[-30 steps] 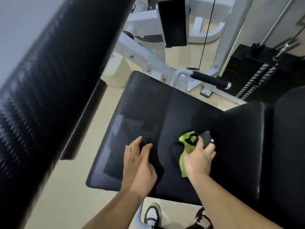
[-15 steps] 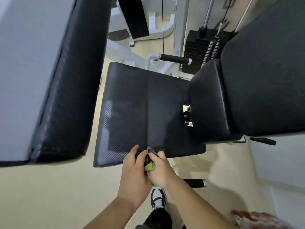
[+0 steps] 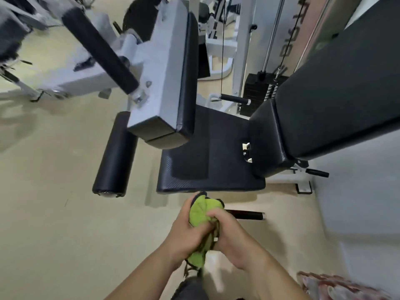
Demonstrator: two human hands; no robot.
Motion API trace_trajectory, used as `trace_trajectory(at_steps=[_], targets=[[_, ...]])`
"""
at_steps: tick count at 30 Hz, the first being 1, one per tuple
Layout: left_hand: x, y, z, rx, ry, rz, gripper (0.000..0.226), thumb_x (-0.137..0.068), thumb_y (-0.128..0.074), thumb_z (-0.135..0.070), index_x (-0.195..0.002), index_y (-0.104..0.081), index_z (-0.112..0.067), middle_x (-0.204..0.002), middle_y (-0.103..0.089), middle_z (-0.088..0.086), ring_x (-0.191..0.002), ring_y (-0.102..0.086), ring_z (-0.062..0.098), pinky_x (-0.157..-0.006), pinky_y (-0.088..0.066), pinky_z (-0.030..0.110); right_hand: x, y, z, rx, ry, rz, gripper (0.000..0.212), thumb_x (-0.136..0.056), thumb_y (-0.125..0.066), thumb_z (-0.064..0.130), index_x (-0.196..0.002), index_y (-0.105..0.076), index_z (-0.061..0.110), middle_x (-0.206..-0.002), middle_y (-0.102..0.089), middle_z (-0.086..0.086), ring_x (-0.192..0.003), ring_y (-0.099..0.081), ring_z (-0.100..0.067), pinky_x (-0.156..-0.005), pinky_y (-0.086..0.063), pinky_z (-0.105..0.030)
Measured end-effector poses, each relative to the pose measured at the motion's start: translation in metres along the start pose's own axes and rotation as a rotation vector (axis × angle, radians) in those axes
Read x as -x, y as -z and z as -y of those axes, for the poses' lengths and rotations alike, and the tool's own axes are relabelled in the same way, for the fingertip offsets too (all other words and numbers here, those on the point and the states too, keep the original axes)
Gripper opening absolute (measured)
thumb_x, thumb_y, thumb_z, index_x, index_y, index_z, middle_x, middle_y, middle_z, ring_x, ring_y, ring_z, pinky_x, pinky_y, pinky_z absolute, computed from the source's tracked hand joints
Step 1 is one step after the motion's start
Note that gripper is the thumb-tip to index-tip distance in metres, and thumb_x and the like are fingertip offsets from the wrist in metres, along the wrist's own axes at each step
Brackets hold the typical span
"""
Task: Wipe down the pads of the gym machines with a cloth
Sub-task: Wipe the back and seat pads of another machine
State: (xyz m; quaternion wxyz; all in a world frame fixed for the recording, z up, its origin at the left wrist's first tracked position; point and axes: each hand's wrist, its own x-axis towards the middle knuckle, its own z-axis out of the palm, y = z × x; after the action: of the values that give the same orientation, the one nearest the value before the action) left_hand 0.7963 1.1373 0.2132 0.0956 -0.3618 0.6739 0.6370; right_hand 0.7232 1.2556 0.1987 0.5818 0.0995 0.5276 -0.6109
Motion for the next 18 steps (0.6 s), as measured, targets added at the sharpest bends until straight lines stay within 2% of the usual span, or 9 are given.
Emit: trace_trajectory(at_steps=[1,3,4,6,9,11,14,16,18], targets=[[0.008,0.006,-0.006,0.017,0.008,-0.033,0.05,-0.086,-0.074,-0.016,-0.121,-0.058,-0.048,-0.107,-0.076,-0.006,-0.098,-0.074,0.013,-0.086,-0.062,0.036,0.009,-0.008,0.005,0.09,0.009,0.017,0.037,-0.092,-0.052,0.037,-0.119,-0.075,0.024,-0.118,-0.076,-0.005,-0.109,-0.069,-0.017,-0.087,-0.061,-0.044],[0.022,0.024,-0.013,0.062,0.028,-0.049,0.034,-0.083,-0.072,-0.022,-0.111,-0.063,-0.039,-0.101,-0.076,0.001,-0.089,-0.075,0.014,-0.072,-0.062,0.032,0.023,-0.028,0.017,0.336,0.022,-0.052,0.031,-0.094,-0.053,0.041,-0.111,-0.075,0.026,-0.112,-0.071,0.002,-0.106,-0.065,-0.013,-0.074,-0.064,-0.037],[0.027,0.031,-0.016,0.098,0.052,-0.056,0.029,-0.085,-0.073,-0.02,-0.109,-0.064,-0.034,-0.097,-0.075,0.006,-0.082,-0.074,0.016,-0.065,-0.061,0.032,0.025,-0.034,0.02,0.428,0.028,-0.115,0.027,-0.093,-0.055,0.041,-0.104,-0.073,0.024,-0.106,-0.068,0.003,-0.099,-0.063,-0.013,-0.068,-0.062,-0.033],[0.038,0.053,-0.018,0.237,0.144,-0.062,0.027,-0.087,-0.071,-0.012,-0.11,-0.064,-0.023,-0.091,-0.073,0.014,-0.07,-0.07,0.026,-0.055,-0.06,0.039,0.024,-0.052,0.018,0.492,0.068,-0.218,0.02,-0.088,-0.059,0.041,-0.092,-0.066,0.023,-0.094,-0.062,0.004,-0.087,-0.06,-0.014,-0.065,-0.053,-0.031],[0.035,0.104,-0.014,0.344,0.241,-0.008,0.033,-0.086,-0.063,-0.007,-0.118,-0.059,0.001,-0.094,-0.074,0.025,-0.069,-0.062,0.036,-0.055,-0.059,0.049,0.004,-0.082,0.017,0.461,0.155,-0.318,0.016,-0.083,-0.057,0.038,-0.087,-0.063,0.024,-0.085,-0.059,0.003,-0.078,-0.056,-0.017,-0.065,-0.045,-0.032],[0.025,0.149,-0.004,0.319,0.266,0.036,0.035,-0.082,-0.059,-0.009,-0.111,-0.062,0.011,-0.103,-0.071,0.031,-0.069,-0.057,0.036,-0.06,-0.059,0.058,-0.019,-0.111,0.015,0.451,0.149,-0.37,0.009,-0.089,-0.055,0.029,-0.085,-0.059,0.023,-0.084,-0.058,0.002,-0.075,-0.054,-0.018,-0.064,-0.042,-0.032],[0.007,0.204,0.004,0.303,0.306,0.017,0.038,-0.076,-0.064,-0.013,-0.11,-0.063,0.004,-0.103,-0.07,0.033,-0.065,-0.057,0.038,-0.065,-0.052,0.079,-0.054,-0.149,0.008,0.428,0.118,-0.431,0.01,-0.096,-0.051,0.021,-0.089,-0.058,0.019,-0.085,-0.057,-0.002,-0.075,-0.053,-0.02,-0.063,-0.041,-0.033],[-0.008,0.242,0.011,0.313,0.346,0.001,0.05,-0.069,-0.07,-0.018,-0.116,-0.058,-0.005,-0.103,-0.07,0.032,-0.063,-0.059,0.041,-0.065,-0.051,0.081,-0.077,-0.179,0.003,0.402,0.084,-0.482,0.011,-0.097,-0.053,0.02,-0.093,-0.062,0.018,-0.086,-0.062,-0.002,-0.076,-0.059,-0.019,-0.065,-0.046,-0.034],[-0.02,0.267,0.019,0.303,0.338,-0.011,0.052,-0.066,-0.072,-0.021,-0.115,-0.058,-0.009,-0.102,-0.071,0.031,-0.063,-0.062,0.041,-0.065,-0.052,0.079,-0.092,-0.202,-0.002,0.368,0.071,-0.516,0.01,-0.097,-0.054,0.019,-0.092,-0.063,0.017,-0.086,-0.063,-0.002,-0.077,-0.061,-0.019,-0.067,-0.049,-0.035]])
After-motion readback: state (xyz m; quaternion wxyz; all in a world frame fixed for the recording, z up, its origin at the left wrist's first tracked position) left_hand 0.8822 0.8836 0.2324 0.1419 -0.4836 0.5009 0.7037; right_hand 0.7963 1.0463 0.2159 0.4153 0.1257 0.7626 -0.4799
